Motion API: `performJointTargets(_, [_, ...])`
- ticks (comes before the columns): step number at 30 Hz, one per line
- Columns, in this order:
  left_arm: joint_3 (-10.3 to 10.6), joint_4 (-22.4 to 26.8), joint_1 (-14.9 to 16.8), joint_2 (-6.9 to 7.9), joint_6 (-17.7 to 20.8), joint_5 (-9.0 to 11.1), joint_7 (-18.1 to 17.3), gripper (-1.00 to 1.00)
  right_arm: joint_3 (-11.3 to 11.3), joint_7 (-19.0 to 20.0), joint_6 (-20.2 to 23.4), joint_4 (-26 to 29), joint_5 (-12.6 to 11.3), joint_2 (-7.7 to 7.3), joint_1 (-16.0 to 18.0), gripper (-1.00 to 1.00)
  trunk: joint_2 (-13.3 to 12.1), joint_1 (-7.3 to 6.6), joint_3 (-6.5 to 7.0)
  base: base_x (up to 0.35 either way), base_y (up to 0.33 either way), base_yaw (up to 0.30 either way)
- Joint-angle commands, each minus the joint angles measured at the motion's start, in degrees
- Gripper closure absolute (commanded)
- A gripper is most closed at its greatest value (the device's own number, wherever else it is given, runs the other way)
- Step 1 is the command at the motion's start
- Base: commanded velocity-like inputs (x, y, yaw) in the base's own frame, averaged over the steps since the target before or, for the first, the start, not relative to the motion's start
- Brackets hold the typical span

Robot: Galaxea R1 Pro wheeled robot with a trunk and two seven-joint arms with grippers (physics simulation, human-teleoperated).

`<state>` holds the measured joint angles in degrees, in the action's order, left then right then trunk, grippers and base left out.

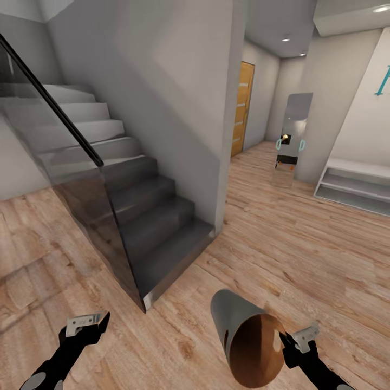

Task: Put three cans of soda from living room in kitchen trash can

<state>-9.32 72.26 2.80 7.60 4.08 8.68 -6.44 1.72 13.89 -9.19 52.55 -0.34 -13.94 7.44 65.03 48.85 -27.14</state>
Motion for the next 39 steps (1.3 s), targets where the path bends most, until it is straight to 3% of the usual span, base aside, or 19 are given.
performJointTargets(1, [0.0,-0.3,0.0,-0.10,-0.4,-0.1,0.0,-1.00,-0.1,0.6,-0.4,-0.3,-0.4,0.19,0.0,1.00,0.0,0.00,0.01,0.000,0.000,0.000])
performJointTargets(39, [0.0,-0.8,0.0,-0.39,-1.2,-0.2,0.3,-1.00,-0.4,-0.3,-1.1,-1.4,-0.5,2.32,-0.1,1.00,0.0,0.00,0.31,0.000,0.000,-0.022])
